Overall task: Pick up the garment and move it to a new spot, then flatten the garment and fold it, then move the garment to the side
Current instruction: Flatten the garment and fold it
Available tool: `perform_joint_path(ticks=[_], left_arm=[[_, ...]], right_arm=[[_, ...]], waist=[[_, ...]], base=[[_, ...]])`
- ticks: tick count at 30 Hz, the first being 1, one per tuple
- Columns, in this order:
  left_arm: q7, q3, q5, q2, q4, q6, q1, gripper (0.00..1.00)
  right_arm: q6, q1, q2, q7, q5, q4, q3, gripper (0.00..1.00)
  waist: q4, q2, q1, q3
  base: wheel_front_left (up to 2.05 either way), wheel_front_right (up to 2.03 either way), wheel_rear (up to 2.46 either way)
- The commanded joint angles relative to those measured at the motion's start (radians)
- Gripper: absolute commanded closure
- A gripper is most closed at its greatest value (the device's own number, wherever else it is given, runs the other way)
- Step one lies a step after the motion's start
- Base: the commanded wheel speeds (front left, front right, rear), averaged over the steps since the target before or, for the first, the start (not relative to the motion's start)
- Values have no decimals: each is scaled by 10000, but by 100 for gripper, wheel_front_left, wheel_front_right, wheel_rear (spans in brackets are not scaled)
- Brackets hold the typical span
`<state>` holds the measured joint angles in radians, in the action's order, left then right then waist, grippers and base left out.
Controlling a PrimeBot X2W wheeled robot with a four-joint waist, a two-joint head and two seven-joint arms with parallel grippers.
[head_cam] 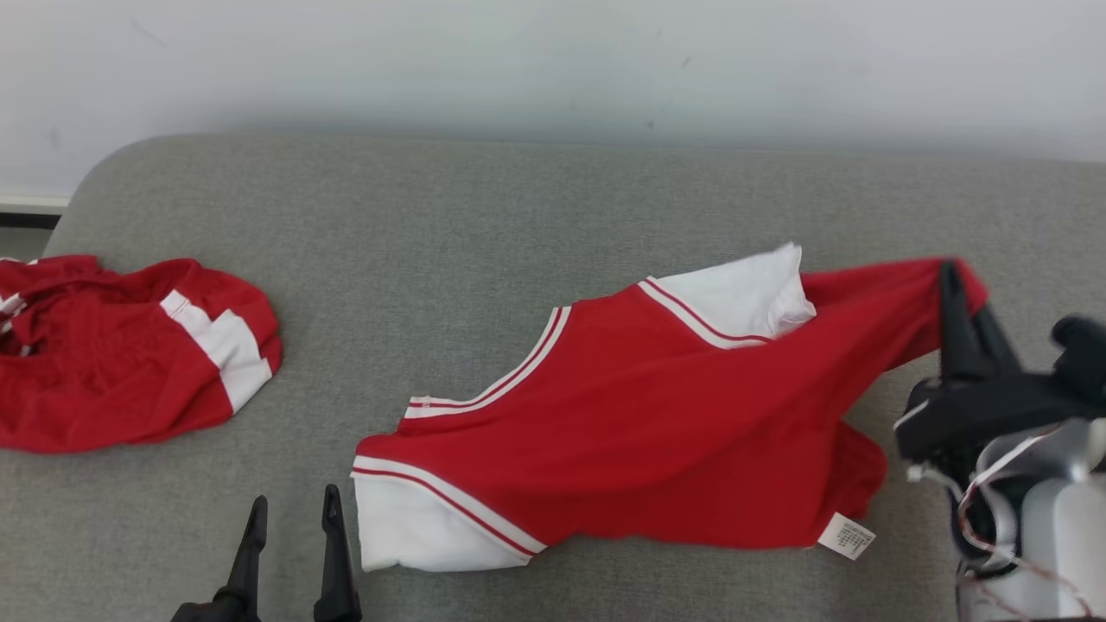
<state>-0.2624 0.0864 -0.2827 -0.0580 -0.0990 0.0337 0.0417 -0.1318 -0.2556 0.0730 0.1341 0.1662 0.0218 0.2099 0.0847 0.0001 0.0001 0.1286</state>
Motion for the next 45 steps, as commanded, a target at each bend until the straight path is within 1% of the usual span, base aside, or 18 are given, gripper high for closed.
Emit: perform_joint_path(ticks=[1,4,7,9,10,11,13,14,15,16,17,20,23,25,28,34,39,45], left_arm=[[-36,-18,58,32,-4,-48,-115,0],[-35,-4,1,66,28,-73,-193,0],[-35,45,-40,76,-3,-106,-265,0],[-35,168,-168,82,-9,-53,-343,0],[-35,168,-168,82,-9,-53,-343,0],[-35,278,-251,81,2,-13,-424,0],[-35,368,-301,81,39,1,-499,0],[-35,368,-301,81,39,1,-499,0],[-35,410,-329,82,53,17,-520,0],[-35,455,-360,84,64,2,-544,0],[-35,482,-374,81,72,19,-573,0],[-35,537,-401,82,64,76,-601,0],[-35,520,-410,82,41,107,-550,0],[-35,459,-395,81,-4,76,-458,0],[-35,423,-343,80,-16,61,-303,0],[-35,365,-230,80,-18,27,-160,0],[-36,339,-166,81,-100,-3,-88,0],[-36,305,-154,81,-97,12,-61,0]], right_arm=[[22,-378,62,181,-139,-302,210,100],[22,-998,205,655,-251,-490,368,100],[22,-1792,548,1051,-310,-78,250,100],[22,-2604,849,1263,-434,948,167,100],[22,-2604,849,1263,-434,948,167,100],[22,-3173,1059,1180,-610,1772,221,100],[22,-3726,1195,871,-793,2621,325,100],[22,-3726,1195,871,-793,2621,325,100],[22,-3951,1276,689,-908,3088,303,91],[22,-4155,1301,537,-933,3570,390,4],[22,-4337,1279,409,-952,4022,367,0],[22,-4760,1341,261,-1028,5130,270,0],[22,-4850,1395,179,-911,5748,206,0],[22,-4714,1404,254,-746,5977,143,0],[22,-4319,1464,344,-485,6004,52,0],[22,-3154,1508,727,39,5254,217,0],[22,-1777,1190,973,209,4210,384,0],[22,-205,548,1500,200,3301,653,0]], waist=[[198,-1,-1,126],[421,-1,-1,256],[685,-1,-1,413],[948,-1,-1,570],[948,-1,-1,570],[1136,-1,-1,688],[1295,-1,-1,802],[1295,-1,-1,802],[1358,-1,-1,846],[1416,-1,-1,904],[1454,-1,-1,929],[1518,-1,-1,948],[1470,-1,-1,867],[1366,-1,-1,757],[1135,-1,-1,574],[640,-1,-1,251],[334,-1,-1,0],[196,-1,-1,-63]], base=[[0,0,0],[0,0,0],[0,0,0],[0,0,0],[0,0,0],[0,0,0],[0,0,0],[0,0,0],[0,0,0],[0,0,0],[0,0,0],[0,0,0],[0,0,0],[0,0,0],[0,0,0],[0,0,0],[0,0,0],[0,0,0]])
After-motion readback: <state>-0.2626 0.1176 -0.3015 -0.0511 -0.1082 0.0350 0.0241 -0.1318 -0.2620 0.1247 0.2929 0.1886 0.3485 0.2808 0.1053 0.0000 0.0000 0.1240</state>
